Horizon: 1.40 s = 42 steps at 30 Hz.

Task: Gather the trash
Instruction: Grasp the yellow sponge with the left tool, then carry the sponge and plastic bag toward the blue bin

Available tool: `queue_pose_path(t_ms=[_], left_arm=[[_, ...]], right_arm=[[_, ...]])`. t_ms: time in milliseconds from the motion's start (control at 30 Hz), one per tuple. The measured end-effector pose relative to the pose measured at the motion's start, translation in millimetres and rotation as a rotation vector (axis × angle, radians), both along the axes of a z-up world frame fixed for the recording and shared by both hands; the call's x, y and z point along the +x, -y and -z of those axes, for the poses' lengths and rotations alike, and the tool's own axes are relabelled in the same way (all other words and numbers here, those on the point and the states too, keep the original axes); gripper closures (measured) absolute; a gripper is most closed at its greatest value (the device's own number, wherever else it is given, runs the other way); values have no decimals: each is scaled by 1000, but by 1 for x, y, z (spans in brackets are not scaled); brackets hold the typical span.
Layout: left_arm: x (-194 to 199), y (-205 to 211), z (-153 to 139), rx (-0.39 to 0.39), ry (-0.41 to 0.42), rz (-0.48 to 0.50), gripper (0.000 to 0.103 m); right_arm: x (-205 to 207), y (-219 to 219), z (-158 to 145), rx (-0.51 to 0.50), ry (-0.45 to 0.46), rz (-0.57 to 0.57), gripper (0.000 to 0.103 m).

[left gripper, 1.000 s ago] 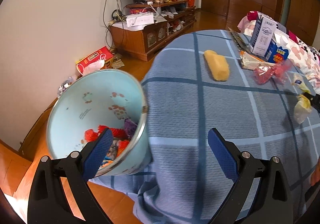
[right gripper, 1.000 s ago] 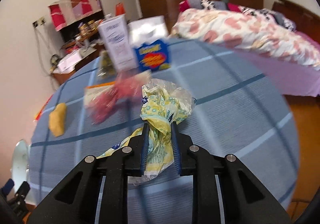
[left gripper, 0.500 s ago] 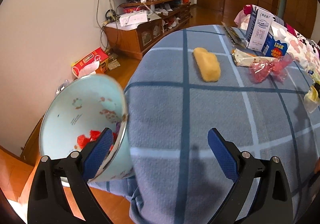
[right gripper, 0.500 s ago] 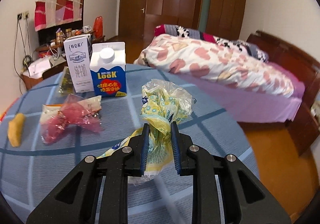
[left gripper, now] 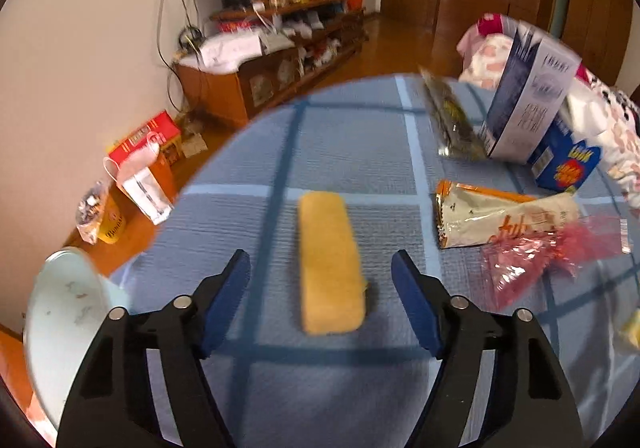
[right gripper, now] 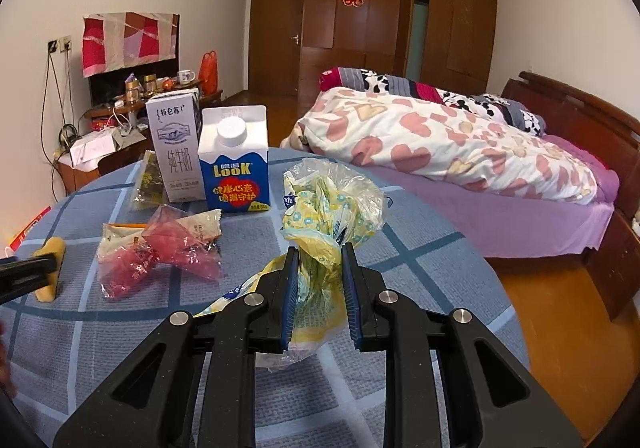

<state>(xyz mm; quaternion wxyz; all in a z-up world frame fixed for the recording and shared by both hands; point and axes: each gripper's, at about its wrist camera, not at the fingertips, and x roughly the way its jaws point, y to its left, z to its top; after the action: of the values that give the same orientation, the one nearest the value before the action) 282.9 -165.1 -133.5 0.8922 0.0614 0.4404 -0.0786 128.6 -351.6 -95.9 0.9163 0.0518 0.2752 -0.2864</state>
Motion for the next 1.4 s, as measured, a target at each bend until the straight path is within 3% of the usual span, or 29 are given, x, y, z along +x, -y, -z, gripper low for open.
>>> queue_pose_path(t_ms=[33, 67, 100, 133, 533, 667, 933, 1400], left_arm=[[5, 3, 7, 2, -28, 5, 52], [6, 4, 9, -15, -26, 5, 56], [6, 5, 9, -16, -19, 16, 72], [4, 6, 8, -13, -19, 27, 76], [-60, -15, -9, -44, 7, 68, 76], [-87, -26, -17, -24, 42, 83, 76], [-124, -57, -31, -26, 85, 75, 76], [-159, -87, -32, -47, 81, 59, 75]], right_arm=[[0, 0, 0, -1, 0, -2, 81], [0, -1, 0, -1, 0, -5, 81], [0, -2, 0, -3, 0, -8, 81], [0, -1, 0, -1, 0, -10, 81], [-1, -13, -3, -50, 24, -70, 81], [-13, -21, -7, 5, 45, -101, 81], [-36, -60, -11, -9, 42, -166, 81], [-60, -116, -13, -33, 32, -267, 80]])
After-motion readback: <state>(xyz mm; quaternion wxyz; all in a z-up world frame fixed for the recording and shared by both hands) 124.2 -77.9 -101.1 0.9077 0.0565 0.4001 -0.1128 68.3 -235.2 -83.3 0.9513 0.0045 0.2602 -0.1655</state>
